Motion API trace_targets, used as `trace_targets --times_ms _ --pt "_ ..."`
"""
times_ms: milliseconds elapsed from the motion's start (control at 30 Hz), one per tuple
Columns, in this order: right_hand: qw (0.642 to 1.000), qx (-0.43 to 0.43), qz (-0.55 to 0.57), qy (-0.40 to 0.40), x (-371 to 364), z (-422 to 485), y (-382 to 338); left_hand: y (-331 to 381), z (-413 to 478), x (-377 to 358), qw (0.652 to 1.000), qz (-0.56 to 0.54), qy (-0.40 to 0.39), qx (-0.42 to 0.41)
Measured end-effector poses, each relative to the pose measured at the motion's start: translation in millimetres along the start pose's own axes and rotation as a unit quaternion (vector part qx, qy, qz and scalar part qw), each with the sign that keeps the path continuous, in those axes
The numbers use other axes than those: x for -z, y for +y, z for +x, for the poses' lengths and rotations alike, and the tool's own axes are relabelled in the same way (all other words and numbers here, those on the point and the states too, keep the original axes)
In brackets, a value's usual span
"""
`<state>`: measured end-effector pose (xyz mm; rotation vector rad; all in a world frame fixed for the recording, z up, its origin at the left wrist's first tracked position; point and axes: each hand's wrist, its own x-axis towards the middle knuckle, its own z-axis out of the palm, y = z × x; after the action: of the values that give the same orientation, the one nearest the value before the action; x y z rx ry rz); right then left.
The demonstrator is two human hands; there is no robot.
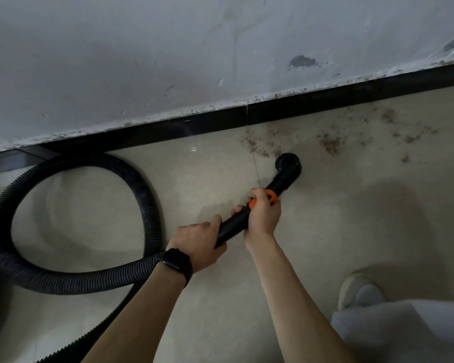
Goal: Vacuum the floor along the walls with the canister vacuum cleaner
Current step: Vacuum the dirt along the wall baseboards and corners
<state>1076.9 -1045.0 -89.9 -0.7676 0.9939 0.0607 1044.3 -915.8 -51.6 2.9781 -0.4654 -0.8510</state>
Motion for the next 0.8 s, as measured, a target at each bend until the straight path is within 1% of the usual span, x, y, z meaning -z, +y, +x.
trace_targets --times_ms 333,600,800 --pt "0.998 -0.002 -0.039 -0.038 -9.1 -3.8 22.2 -19.0 -14.3 -4.7 1.0 -0.007 0.0 0.021" --pt "0.996 -0.022 -0.067 -0.058 -24.5 -2.6 25.2 -30.5 -12.0 -6.8 0.999 -0.015 0.01 0.048" --pt "0.993 -0.022 -0.089 -0.07 -32.0 1.1 24.1 -34.2 -8.5 -6.4 0.998 -0.034 0.012 0.056"
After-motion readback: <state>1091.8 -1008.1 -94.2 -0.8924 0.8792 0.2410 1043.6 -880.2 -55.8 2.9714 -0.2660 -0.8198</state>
